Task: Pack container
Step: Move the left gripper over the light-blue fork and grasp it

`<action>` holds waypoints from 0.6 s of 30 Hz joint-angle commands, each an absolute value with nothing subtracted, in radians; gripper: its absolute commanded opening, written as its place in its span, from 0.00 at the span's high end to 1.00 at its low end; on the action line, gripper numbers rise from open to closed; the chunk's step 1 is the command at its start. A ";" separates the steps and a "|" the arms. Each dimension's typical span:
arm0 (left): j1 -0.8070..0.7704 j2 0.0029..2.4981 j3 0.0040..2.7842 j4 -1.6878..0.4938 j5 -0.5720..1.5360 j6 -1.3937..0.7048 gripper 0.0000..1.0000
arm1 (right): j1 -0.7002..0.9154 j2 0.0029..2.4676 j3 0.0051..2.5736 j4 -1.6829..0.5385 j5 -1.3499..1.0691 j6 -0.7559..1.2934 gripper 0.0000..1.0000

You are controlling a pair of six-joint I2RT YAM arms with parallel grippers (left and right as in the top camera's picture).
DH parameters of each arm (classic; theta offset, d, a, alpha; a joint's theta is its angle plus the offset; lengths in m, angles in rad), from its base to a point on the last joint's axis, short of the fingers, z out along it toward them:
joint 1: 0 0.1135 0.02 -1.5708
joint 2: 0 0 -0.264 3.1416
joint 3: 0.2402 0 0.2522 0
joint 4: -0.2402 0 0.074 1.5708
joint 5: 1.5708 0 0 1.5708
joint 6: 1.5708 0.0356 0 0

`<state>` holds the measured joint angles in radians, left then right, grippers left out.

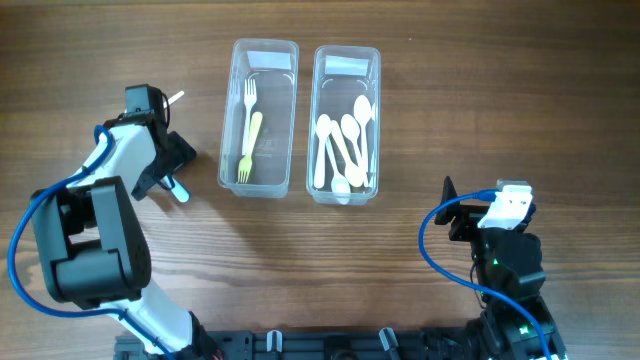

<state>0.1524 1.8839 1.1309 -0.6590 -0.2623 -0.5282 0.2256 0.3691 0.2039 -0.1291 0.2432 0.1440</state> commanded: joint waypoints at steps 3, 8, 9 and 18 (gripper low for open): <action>0.150 1.913 1.139 -0.604 -0.282 -0.512 0.42 | 0.229 0.364 0.201 -0.125 0.238 0.132 0.00; 0.170 1.913 1.139 -0.579 -0.282 -0.512 0.48 | 0.229 0.364 0.201 -0.125 0.238 0.132 0.00; 0.183 1.913 1.139 -0.580 -0.282 -0.512 0.54 | 0.229 0.364 0.201 -0.125 0.238 0.132 0.00; 0.255 1.913 1.139 -0.537 -0.228 -0.512 0.59 | 0.229 0.364 0.201 -0.125 0.238 0.132 0.00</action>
